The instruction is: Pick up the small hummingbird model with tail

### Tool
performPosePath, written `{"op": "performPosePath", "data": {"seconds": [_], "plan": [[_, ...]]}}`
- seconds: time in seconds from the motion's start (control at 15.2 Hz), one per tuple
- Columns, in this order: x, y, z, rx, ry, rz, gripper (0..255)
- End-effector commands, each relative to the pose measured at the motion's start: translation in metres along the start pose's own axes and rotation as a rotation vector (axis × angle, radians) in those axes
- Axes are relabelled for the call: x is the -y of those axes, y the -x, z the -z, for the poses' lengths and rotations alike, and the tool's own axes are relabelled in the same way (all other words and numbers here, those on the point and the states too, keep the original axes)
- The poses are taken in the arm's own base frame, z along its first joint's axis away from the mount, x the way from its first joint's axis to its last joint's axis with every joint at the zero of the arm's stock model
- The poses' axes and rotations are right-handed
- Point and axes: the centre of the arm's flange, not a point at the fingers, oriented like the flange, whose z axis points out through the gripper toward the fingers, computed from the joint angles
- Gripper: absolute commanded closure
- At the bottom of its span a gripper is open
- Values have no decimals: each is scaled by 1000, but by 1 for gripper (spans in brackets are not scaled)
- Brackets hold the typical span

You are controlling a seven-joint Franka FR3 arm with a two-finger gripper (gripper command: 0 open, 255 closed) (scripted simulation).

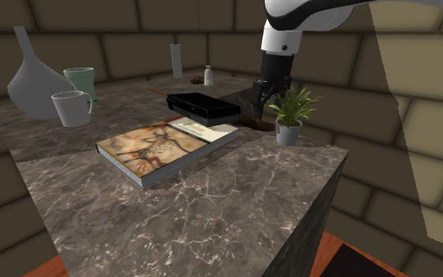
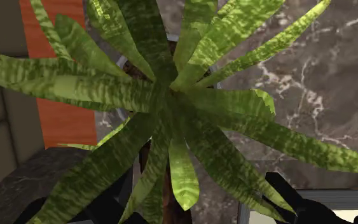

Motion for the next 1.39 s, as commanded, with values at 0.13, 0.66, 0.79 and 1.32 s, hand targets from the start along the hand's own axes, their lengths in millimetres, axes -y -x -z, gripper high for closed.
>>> {"op": "performPosePath", "data": {"seconds": [0.13, 0.66, 0.79, 1.32], "plan": [[-15, -53, -14, 24, -8, 67, 0], [-20, -69, -51, 32, -11, 90, 0], [-20, -69, -60, 32, -11, 90, 0], [-20, -69, -60, 32, -11, 90, 255]]}}
